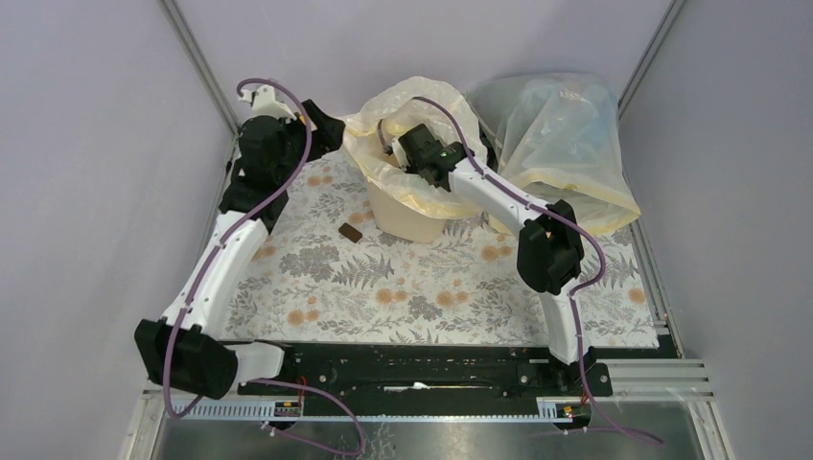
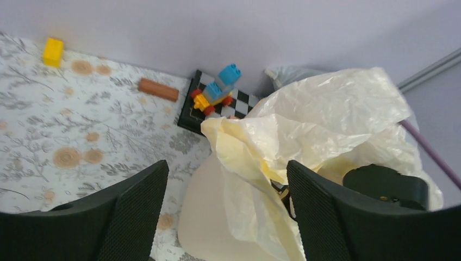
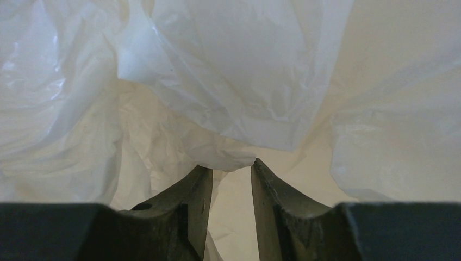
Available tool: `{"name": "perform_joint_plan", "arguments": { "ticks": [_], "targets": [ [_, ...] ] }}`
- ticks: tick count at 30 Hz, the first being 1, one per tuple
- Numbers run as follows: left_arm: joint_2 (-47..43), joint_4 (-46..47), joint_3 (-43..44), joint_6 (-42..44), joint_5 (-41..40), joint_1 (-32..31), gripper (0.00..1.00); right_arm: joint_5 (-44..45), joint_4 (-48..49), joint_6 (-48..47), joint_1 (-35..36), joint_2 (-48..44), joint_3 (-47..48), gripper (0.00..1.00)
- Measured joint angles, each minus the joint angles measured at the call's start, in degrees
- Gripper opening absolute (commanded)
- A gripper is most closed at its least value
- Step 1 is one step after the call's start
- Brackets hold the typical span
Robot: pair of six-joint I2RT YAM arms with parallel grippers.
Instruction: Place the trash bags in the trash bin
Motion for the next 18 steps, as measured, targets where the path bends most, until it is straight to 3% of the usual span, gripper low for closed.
{"name": "perform_joint_plan", "arguments": {
  "ticks": [6,10,18],
  "targets": [
    [-6.6,4.7,-2.1,6.9,-1.6,-0.4,0.92,-0.7,0.0,0.0,0.0,0.6,0.0,0.4],
    [-8.2,10.6,-2.9,13.2,3.0,-1.0,0.92,-1.1,0.0,0.0,0.0,0.6,0.0,0.4],
    [5.0,13.5,6.1,20.4,16.2,-2.3,0.83,-1.9,-0.3,0.0,0.0,0.7,0.1,0.4]
  ]
}}
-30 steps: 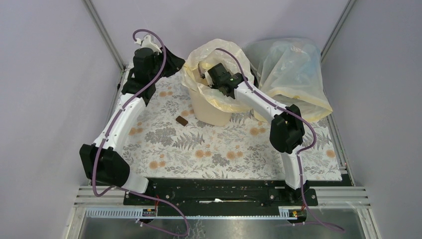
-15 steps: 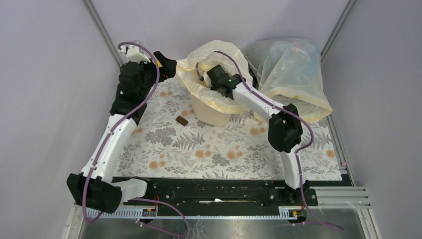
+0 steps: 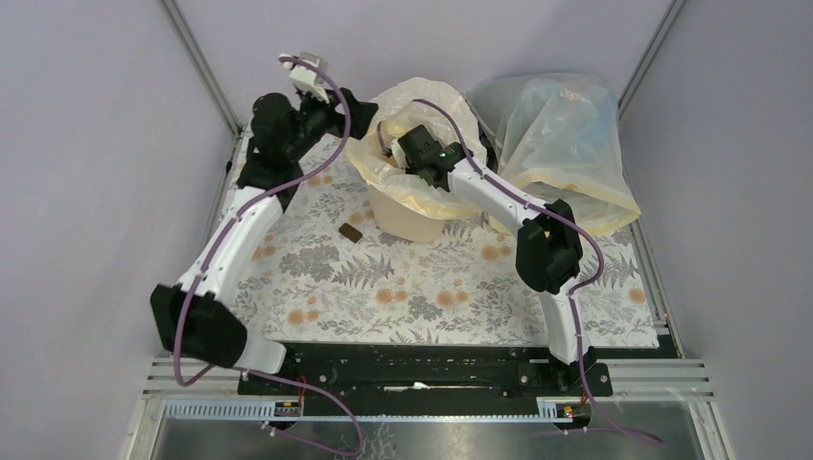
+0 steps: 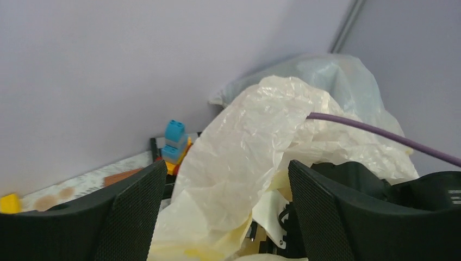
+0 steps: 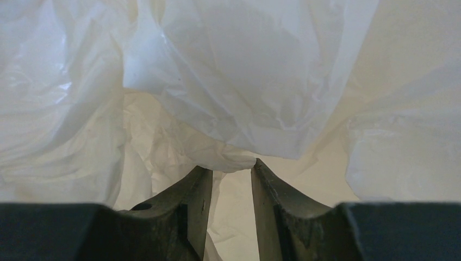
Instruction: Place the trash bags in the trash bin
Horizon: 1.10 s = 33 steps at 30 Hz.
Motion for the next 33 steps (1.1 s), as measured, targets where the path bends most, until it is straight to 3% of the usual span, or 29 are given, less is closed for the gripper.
{"name": "perform_joint_plan", "arguments": {
  "ticks": [4,8,12,14,19,28,33],
  "targets": [
    [7.0,-0.7,3.5,0.0,4.7,-0.2,0.81,-0.1,-0.2,0.0,0.0,0.0,0.0,0.4],
    [10.6,-2.2,5.7,-0.5,7.6,-0.2,0.63,-0.1,-0.2,0.0,0.0,0.0,0.0,0.4],
    [12.9,-3.5,8.6,-1.1,9.2,-0.3,0.2,-0.1,-0.2,0.0,0.0,0.0,0.0,0.39],
    [13.8,-3.9,10.6,-1.2,9.4,-0.3,0.09,-0.1,-0.2,0.0,0.0,0.1,0.0,0.38],
    [15.2,-3.9,13.2,-3.2,8.9,-0.2,0.0,-0.1,-0.1,-0.3,0.0,0.2,0.0,0.38],
    [23.0,-7.7,22.2,-9.7,7.3,1.2,0.0,0.5,2.6,-2.1,0.5,-0.6,-4.4,0.35],
    [24.8,-10.3,20.7,-11.3,5.5,1.8,0.0,1.4,5.9,-2.0,1.2,-4.4,-7.4,0.41]
  ]
}}
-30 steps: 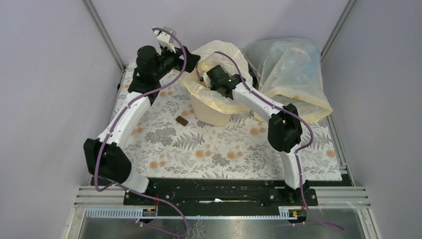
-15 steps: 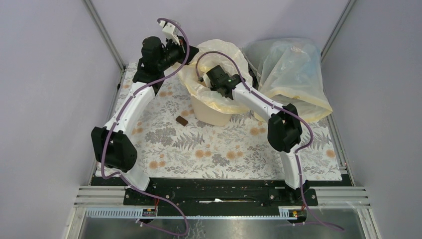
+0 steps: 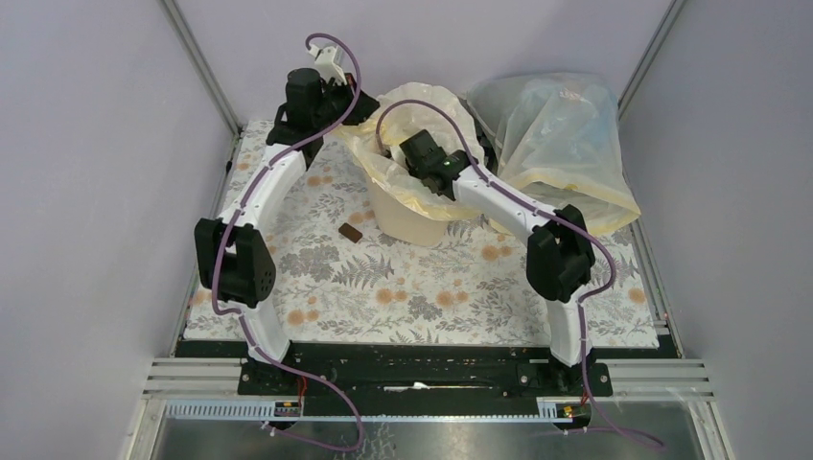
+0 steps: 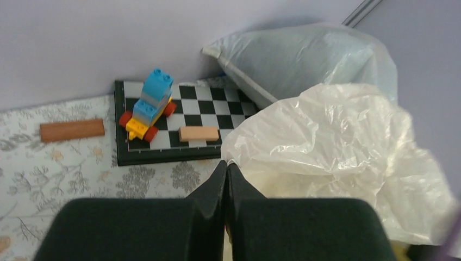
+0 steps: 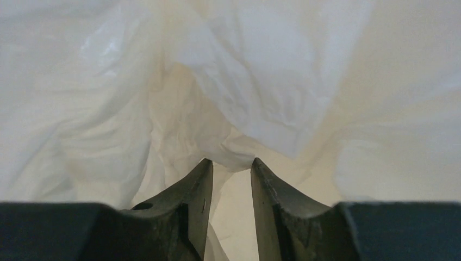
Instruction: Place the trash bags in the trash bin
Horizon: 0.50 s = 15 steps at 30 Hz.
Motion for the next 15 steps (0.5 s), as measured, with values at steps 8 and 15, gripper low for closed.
{"name": "perform_joint_plan", "arguments": {
  "ticks": [8,15],
  "targets": [
    [0.0,1.9,-6.8,-2.6,0.4,0.2,0.0,0.8,2.3,2.6,0.0,-3.4,1.1,0.58],
    [-1.0,8.5,-12.2,-5.5,2.0,0.3,0.0,3.0,1.6,9.3,0.0,-3.0,5.9,0.62]
  ]
}}
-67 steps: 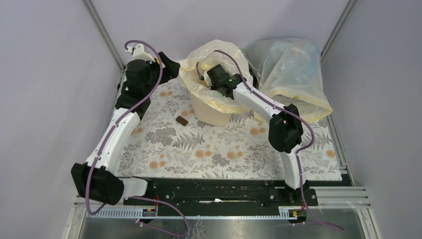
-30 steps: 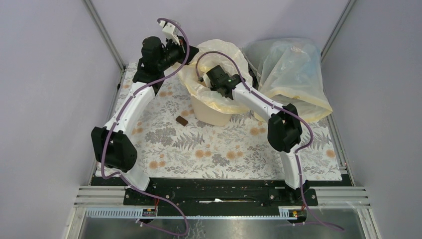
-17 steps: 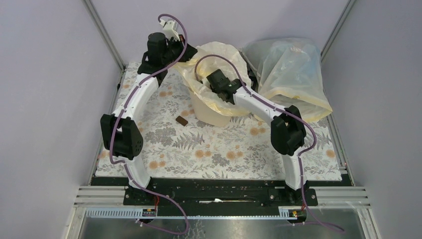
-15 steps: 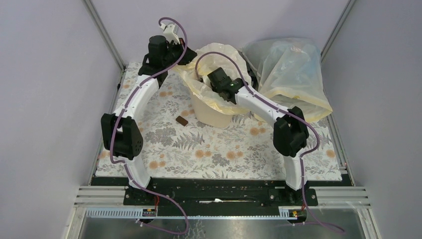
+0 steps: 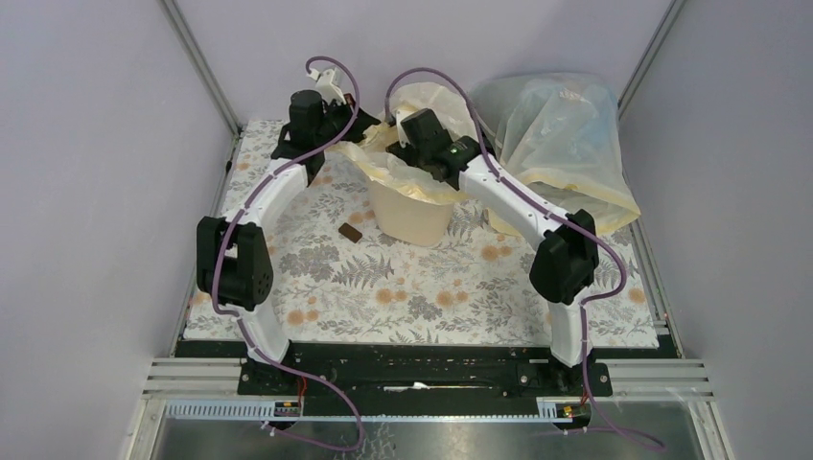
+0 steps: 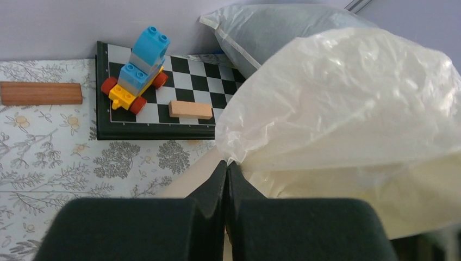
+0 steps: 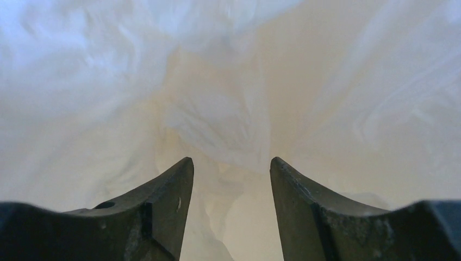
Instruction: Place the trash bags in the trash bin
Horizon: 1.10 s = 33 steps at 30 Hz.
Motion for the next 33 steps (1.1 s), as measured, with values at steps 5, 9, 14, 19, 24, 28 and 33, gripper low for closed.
{"name": "perform_joint_plan", "arguments": {
  "ticks": [5,9,14,19,24,28,33],
  "targets": [
    [-1.5,1.7,-3.0,-1.4,0.5,0.1,0.0,-0.2,-0.1,6.2,0.0,0.6,4.9,0.73],
    [-2.4,1.9,-3.7,-1.6,0.5,0.1,0.0,-1.5,-0.1,10.0,0.0,0.6,5.6,0.73],
    [-2.4,3.1,-5.1,-1.6,-0.2,0.1,0.0,-2.4,1.9,13.4,0.0,-0.9,3.4,0.76],
    [-2.9,3.3,-6.1,-1.6,-1.6,0.0,0.0,-2.8,4.9,17.1,0.0,-4.5,-0.3,0.8],
    [-3.2,3.3,-6.6,-1.6,-2.3,-0.3,0.0,-1.8,9.6,22.1,0.0,-8.2,-2.8,0.8],
    [-3.5,3.7,-7.3,-1.3,-3.1,-0.5,0.0,-1.8,15.1,24.7,0.0,-12.6,-9.0,0.79],
    [-3.9,3.9,-7.9,-1.0,-4.2,-0.6,0.0,-2.0,28.8,28.5,-0.1,-21.3,-23.6,0.82]
  ]
}}
